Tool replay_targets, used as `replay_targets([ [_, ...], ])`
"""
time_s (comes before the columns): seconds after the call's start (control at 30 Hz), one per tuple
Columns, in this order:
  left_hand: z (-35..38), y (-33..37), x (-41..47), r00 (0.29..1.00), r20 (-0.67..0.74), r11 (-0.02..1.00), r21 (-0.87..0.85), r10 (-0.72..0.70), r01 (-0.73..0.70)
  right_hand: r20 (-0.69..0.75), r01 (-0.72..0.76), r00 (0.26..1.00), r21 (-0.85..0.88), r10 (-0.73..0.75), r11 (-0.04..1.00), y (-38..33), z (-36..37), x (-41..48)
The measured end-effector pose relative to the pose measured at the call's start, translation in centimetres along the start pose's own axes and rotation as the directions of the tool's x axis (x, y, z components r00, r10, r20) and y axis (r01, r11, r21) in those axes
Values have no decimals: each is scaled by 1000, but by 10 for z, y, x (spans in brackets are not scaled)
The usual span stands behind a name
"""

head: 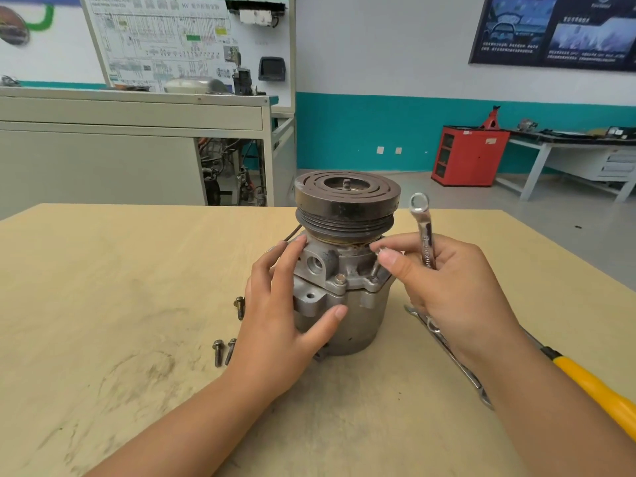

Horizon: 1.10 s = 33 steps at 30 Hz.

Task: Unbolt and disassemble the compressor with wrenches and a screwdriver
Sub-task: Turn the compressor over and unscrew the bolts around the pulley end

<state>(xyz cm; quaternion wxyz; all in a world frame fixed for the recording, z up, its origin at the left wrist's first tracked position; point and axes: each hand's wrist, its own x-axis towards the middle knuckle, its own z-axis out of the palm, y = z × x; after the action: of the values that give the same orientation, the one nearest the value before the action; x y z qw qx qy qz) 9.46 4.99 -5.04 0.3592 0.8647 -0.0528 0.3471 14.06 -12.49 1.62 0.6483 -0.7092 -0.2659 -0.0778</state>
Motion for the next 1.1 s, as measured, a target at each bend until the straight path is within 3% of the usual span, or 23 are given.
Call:
replay_targets([
  [0.13, -2, 9, 0, 991, -107, 990, 123, 80, -67, 103, -142, 987, 254, 120, 957, -3, 4, -3],
  [0.23, -3, 16, -1, 920, -235, 938, 230, 312, -259, 205, -223, 964, 270, 171, 937, -1, 7, -6],
  [0.3, -4, 20, -3, 882, -257, 907, 262, 396, -331, 282, -251, 943, 260, 176, 932, -1, 8, -7],
  [0.43, -4, 21, -4, 862, -254, 889, 263, 439, -376, 391, -245, 909, 218, 145, 945, -2, 9, -9],
  [0.67, -8, 26, -2, 844, -276, 884, 230, 459, -406, 446, -281, 880, 219, 160, 934, -2, 6, -7],
  [0.83, -38, 28, 16, 781, -283, 826, 294, 556, -481, 390, -359, 890, 282, 236, 890, -2, 3, -5],
  [0.97, -74, 11, 22, 834, -251, 854, 325, 491, -406, 370, -361, 895, 280, 247, 890, -3, 1, -5],
  [1.1, -91, -19, 1, 950, -29, 868, 415, 311, -272, 379, -369, 887, 239, 263, 898, -3, 2, -5],
])
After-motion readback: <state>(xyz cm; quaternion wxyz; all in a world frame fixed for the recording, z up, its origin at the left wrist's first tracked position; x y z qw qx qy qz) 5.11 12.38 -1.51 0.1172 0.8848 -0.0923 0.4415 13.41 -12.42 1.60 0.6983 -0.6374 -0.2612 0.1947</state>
